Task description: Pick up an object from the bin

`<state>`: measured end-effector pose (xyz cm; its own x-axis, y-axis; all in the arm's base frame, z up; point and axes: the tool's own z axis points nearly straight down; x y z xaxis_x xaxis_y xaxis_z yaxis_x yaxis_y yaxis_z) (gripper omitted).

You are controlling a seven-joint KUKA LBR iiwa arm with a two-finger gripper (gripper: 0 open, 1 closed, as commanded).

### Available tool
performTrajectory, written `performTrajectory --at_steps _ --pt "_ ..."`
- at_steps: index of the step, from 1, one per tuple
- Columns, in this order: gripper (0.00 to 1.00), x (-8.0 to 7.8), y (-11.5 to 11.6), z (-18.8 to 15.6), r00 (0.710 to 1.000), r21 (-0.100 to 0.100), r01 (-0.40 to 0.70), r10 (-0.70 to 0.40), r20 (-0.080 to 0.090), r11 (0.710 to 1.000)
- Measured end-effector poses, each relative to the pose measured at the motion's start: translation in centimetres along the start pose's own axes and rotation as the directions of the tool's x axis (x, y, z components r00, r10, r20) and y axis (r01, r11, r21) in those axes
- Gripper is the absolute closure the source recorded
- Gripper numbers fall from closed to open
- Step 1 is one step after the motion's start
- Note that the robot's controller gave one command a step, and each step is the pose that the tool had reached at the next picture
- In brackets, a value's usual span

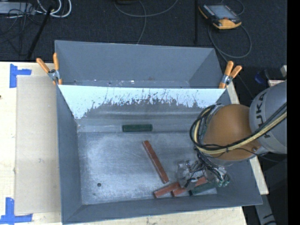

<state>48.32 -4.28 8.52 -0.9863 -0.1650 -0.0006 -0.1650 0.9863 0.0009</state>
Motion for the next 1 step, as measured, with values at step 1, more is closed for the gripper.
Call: performTrajectory --at_steps 1 --pt "0.00 0.03 -0.01 0.02 1.000 0.000 -0.001 0.001 -0.001 1.000"
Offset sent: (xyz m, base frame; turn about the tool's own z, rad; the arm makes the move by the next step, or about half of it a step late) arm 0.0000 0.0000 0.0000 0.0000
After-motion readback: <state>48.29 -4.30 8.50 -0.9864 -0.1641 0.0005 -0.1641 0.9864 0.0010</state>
